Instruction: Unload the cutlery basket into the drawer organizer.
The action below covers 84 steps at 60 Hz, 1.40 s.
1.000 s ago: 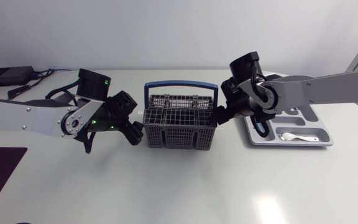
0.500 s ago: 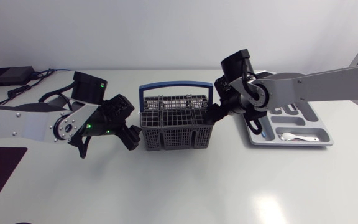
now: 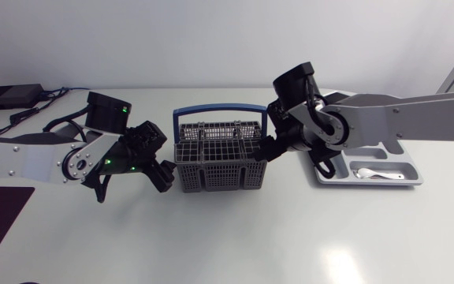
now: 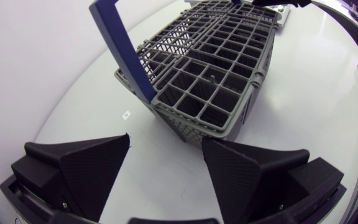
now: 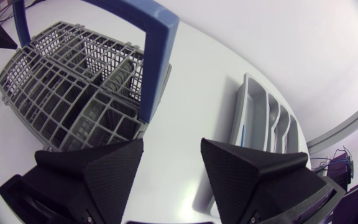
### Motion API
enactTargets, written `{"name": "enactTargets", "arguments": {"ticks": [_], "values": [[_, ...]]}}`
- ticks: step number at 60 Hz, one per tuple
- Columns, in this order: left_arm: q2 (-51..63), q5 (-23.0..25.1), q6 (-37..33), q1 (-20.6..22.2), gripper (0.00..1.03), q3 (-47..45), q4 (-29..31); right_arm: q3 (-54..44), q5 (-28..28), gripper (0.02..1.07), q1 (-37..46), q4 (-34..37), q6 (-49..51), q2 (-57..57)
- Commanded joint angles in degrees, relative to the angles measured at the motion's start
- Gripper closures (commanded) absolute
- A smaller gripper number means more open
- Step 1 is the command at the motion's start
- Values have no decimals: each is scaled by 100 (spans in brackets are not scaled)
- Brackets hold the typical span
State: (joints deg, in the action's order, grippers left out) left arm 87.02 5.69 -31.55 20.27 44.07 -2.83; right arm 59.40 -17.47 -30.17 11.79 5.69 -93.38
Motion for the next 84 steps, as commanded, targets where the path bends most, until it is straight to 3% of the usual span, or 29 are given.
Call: {"name": "enactTargets", "arguments": {"ticks": [1, 25, 34, 47, 54, 58, 74, 84], "values": [[-159, 178, -53, 12, 5, -92, -77, -271, 245, 38, -296, 113, -156, -4], [-98, 178, -79, -111, 5, 49, -104, -306, 192, 38, -358, 245, -165, 101], [-115, 178, -79, -225, 5, -4, -112, -403, -125, 37, -120, 201, -147, 136], [-476, 186, 9, -577, 4, -57, -86, -570, -336, 26, 618, -204, 327, 242], [-836, 204, 105, -700, 4, -127, -42, -693, -248, 17, 908, -283, 529, 567], [-1117, 204, 184, -770, 4, -224, -25, -824, -133, 6, 1013, -335, 608, 857], [-2128, 283, 720, -841, 4, -488, 186, -1334, 385, 6, 1242, -476, 758, 2070], [-2418, 494, 1309, -445, 4, -637, 318, -1431, 517, 7, 706, -327, 450, 2536]]}}
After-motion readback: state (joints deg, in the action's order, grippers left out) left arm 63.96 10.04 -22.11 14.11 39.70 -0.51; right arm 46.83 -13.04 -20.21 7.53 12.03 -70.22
